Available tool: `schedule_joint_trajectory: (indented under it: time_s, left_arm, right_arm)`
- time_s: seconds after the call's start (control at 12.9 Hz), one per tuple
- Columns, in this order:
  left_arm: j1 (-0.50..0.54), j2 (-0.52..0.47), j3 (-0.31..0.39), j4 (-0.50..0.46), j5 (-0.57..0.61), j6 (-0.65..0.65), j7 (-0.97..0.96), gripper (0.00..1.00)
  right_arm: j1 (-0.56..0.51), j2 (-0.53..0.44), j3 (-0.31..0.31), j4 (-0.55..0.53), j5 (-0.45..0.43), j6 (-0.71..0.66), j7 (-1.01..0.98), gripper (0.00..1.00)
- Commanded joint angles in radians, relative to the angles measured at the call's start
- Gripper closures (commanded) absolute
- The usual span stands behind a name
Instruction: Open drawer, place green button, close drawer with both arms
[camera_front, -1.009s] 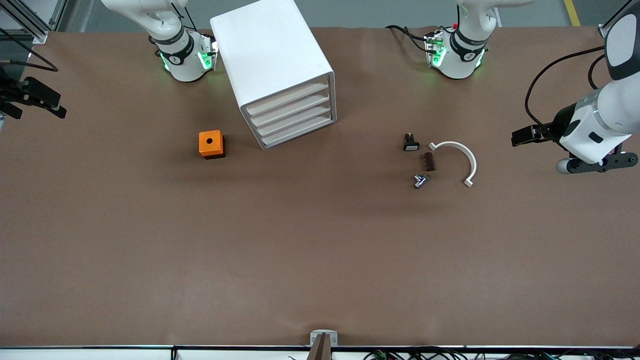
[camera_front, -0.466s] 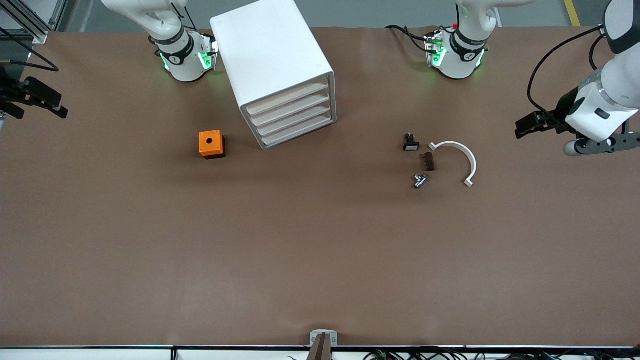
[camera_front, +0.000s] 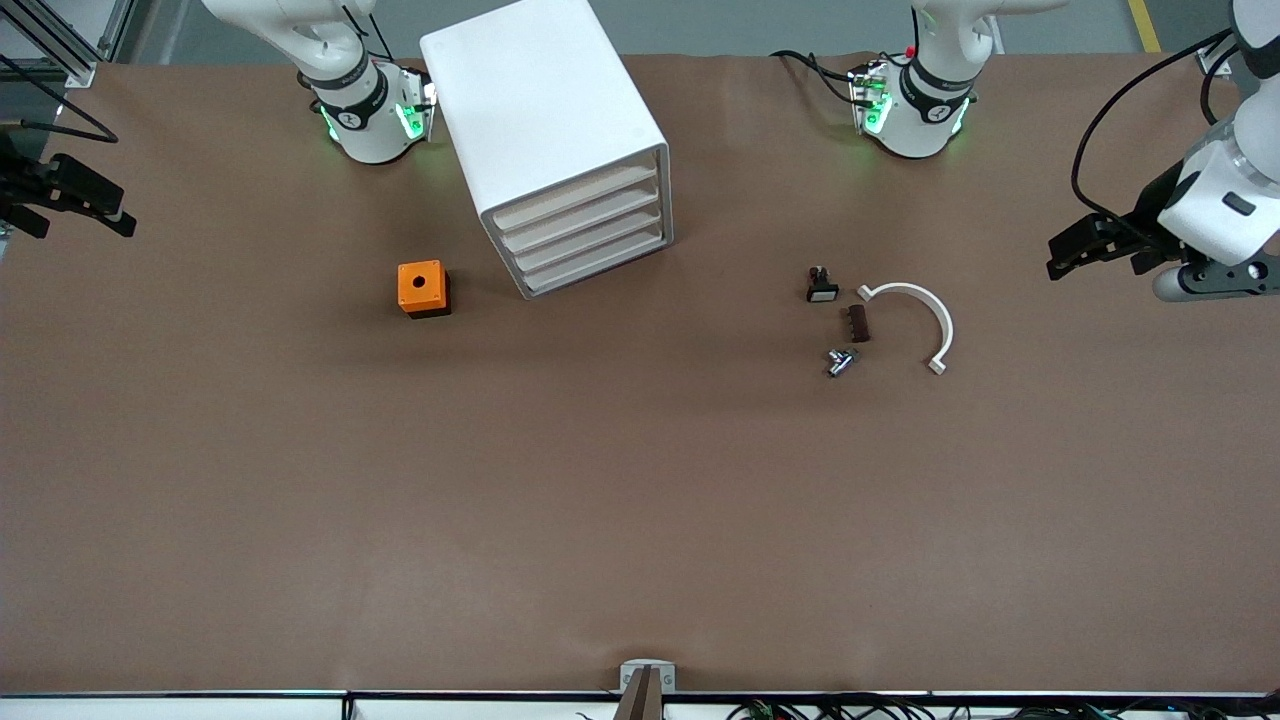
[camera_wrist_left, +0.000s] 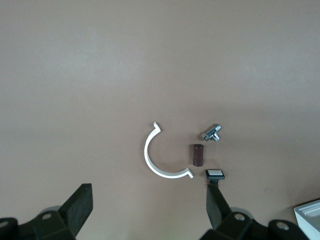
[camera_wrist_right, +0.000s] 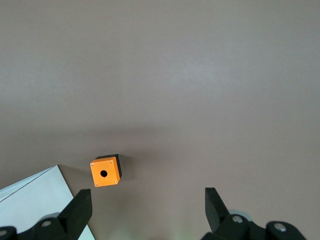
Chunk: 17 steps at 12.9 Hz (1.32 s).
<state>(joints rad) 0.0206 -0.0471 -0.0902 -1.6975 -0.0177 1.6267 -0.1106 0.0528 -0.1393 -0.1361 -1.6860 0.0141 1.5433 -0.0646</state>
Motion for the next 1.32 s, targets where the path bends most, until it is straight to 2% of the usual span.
schedule_joint_trajectory:
  time_s: [0.0,0.39,1.24]
  left_arm:
    - [0.025,0.000,-0.005,0.028,0.016,-0.018,0.045,0.00]
    - [0.027,0.003,-0.005,0.055,0.016,-0.018,0.046,0.00]
    - [0.021,0.003,-0.006,0.091,0.005,-0.031,0.026,0.00]
  right_arm:
    - [0.001,-0.026,0.000,-0.021,0.010,0.003,0.012,0.00]
    - [0.001,-0.025,0.000,-0.021,-0.022,0.008,0.011,0.00]
    - [0.001,-0.025,0.000,-0.021,-0.022,0.004,0.011,0.00]
